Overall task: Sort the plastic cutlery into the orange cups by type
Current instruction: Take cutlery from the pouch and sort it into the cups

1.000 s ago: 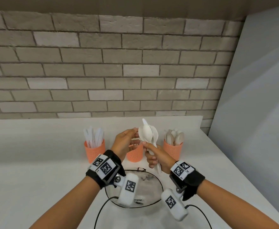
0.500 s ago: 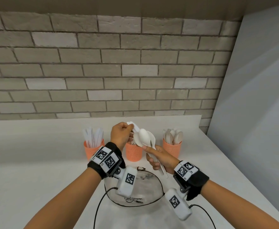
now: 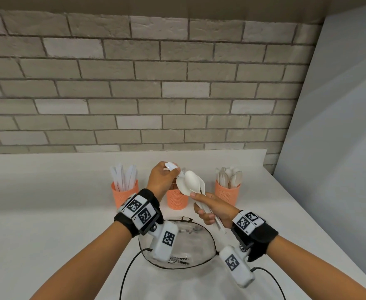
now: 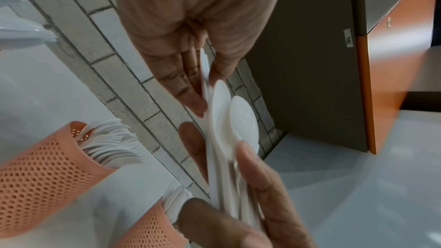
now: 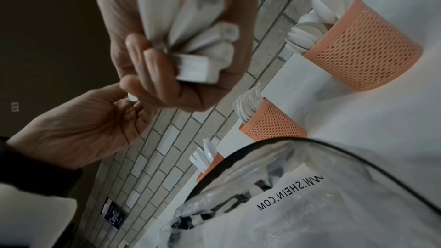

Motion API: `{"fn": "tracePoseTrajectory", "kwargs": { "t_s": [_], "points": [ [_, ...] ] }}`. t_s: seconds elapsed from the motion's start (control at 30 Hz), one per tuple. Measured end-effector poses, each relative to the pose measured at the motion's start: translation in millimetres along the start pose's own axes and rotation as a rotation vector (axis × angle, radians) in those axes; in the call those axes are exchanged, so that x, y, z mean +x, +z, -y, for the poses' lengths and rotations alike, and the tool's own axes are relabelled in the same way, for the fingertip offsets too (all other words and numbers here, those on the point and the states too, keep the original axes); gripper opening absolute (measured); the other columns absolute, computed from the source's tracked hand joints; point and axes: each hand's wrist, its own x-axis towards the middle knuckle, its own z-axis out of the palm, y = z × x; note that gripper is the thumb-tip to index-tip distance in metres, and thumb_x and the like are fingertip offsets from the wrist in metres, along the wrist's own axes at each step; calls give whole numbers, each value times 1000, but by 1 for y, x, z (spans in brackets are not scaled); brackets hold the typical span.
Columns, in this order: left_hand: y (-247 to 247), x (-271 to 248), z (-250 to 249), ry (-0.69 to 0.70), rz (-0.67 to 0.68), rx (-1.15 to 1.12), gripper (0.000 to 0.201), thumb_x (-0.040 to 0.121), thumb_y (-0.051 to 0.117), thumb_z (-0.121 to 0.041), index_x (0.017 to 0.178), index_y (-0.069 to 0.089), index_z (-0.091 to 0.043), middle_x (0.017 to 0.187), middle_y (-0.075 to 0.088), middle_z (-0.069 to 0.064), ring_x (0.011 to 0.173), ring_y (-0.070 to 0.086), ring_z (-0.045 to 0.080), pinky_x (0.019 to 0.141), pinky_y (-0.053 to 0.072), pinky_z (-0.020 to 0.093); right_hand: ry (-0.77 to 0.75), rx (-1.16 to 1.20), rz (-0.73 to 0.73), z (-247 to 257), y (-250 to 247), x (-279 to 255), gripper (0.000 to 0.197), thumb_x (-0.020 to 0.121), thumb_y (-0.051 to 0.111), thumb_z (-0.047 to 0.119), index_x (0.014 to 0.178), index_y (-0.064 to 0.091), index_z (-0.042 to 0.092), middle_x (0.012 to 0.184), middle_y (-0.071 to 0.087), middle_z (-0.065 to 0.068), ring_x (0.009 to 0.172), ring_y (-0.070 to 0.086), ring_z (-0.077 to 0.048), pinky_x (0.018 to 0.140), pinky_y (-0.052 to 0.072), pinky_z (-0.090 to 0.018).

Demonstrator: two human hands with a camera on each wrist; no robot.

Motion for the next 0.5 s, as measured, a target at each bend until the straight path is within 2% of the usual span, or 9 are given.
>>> {"fn": "tracePoseTrajectory", "kwargs": {
  "t_s": [0.13,0.23,0.3,0.37,0.47,0.5],
  "points": [
    [-7,3,2,7,21,0,18,91,53,-2,108,50,-6,101,58,19,71,60,18,50,55,18,50,-24,18,0,-1,5,19,95,48,30,94,44,11,48,50,5,27,29,-1,30,23,-10],
    [-21,9,-3,21,-41,-75,12,94,45,1,104,46,-5,97,59,25,68,62,19,46,54,17,70,-60,36,1,-2,9,19,94,49,31,87,52,13,47,47,6,28,27,0,30,22,-10],
    [-39,18,-8,45,-127,-109,9,95,42,1,100,43,-7,96,58,27,66,61,17,45,52,16,71,-103,53,1,-2,11,21,96,46,31,97,62,18,46,39,8,30,24,0,30,21,-11],
    [-62,31,-12,102,-237,-99,12,96,40,1,105,37,-6,96,57,27,67,62,18,45,53,15,79,-126,56,2,-3,15,25,96,44,32,102,64,18,45,32,10,31,23,0,30,21,-11],
    [-101,50,-17,258,-412,90,19,96,42,-2,114,37,-8,99,60,23,81,63,28,51,55,16,130,-80,35,5,-4,25,32,97,40,39,101,60,15,43,29,10,29,23,0,29,21,-12],
    [-114,55,-17,325,-454,180,24,96,43,-3,119,39,-7,97,61,21,84,64,30,56,57,20,150,-53,29,7,-5,29,36,97,37,43,100,58,15,43,30,9,29,23,0,29,20,-12]
  ]
}}
